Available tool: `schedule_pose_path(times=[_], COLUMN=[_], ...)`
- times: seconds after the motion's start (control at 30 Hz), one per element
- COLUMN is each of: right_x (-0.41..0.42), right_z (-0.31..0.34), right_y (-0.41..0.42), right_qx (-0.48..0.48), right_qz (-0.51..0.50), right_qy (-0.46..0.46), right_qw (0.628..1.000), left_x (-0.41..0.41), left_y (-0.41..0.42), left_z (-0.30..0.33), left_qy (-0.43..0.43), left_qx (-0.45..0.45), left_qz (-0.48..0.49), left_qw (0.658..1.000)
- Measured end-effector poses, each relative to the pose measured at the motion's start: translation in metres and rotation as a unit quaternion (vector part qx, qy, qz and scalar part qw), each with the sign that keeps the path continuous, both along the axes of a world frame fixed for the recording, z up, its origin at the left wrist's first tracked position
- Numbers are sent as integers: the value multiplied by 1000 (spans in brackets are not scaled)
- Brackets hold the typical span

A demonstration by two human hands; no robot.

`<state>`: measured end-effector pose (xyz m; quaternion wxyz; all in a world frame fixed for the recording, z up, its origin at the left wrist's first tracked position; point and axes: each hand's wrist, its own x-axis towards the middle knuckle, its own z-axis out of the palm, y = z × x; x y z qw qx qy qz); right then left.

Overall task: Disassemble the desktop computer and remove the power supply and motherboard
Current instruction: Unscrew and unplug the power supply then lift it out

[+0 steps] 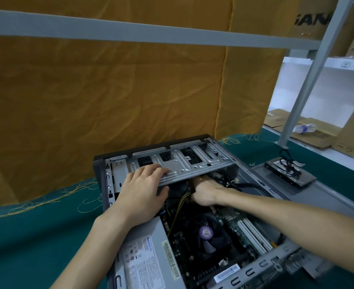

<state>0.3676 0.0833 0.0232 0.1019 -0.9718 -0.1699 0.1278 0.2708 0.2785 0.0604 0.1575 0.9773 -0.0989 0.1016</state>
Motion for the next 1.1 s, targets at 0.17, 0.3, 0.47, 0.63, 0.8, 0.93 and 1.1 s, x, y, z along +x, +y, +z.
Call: schedule_pose_path(times=[0.17, 0.3, 0.47, 0.63, 0.8, 0.93, 1.1], right_x=[-2, -1, 0, 1, -9, -13, -19], right_z=[-5, -4, -5, -1, -1, 13, 49], right_y=[2, 0, -2, -3, -6, -15, -26], right_qx=[-6, -10, -5, -26, -14, -14, -59], right_qz=[5, 11, 25, 37, 32, 67, 80], right_qy=[17, 23, 22, 32, -35, -17, 11], right_qw=[1000, 1000, 999, 998, 999, 997, 995], left_x=[1, 2, 1, 0, -4, -10, -9], left_y=[-1, -1, -1, -1, -1, -11, -44], left_z=[2, 2, 0, -1, 0, 10, 23], left_qy=[1, 1, -4, -5, -4, -73, 59], left_qx=[2, -8, 4, -2, -14, -115, -51], left_qz=[7, 7, 7, 4, -8, -60, -156], left_qw=[1000, 1000, 1000, 1000, 1000, 989, 985])
